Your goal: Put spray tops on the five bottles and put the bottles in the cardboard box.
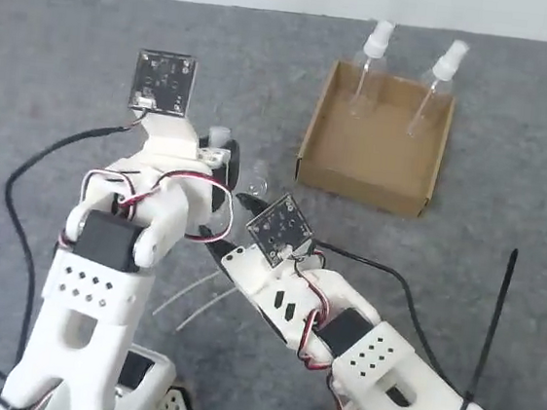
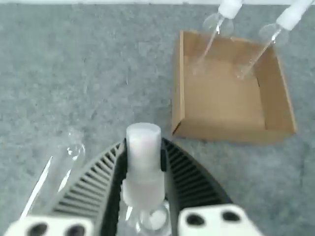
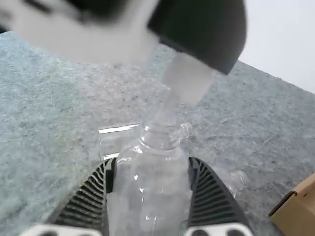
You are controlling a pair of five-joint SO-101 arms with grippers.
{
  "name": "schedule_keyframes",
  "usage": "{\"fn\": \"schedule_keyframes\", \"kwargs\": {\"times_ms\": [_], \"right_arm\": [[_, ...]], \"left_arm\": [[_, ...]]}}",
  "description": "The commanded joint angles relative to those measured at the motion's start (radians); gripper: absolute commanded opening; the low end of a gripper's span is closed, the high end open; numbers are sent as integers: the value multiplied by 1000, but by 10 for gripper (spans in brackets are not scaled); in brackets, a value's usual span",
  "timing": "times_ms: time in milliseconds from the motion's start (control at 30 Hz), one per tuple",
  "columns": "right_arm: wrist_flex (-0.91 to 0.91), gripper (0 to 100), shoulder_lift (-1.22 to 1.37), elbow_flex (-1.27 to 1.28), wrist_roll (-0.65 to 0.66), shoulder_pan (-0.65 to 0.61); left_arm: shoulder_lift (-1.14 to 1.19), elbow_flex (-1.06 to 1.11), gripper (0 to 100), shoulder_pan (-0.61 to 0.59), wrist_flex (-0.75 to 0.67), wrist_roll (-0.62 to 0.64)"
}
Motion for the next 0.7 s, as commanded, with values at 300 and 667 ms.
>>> {"fn": "schedule_keyframes", "kwargs": {"times_ms": [300, 667], "right_arm": [[-28, 6, -39, -12, -17, 44], [-22, 6, -39, -11, -17, 44]], "left_arm": [[-252, 139, 169, -5, -28, -87], [-120, -54, 170, -143, -28, -89]]}}
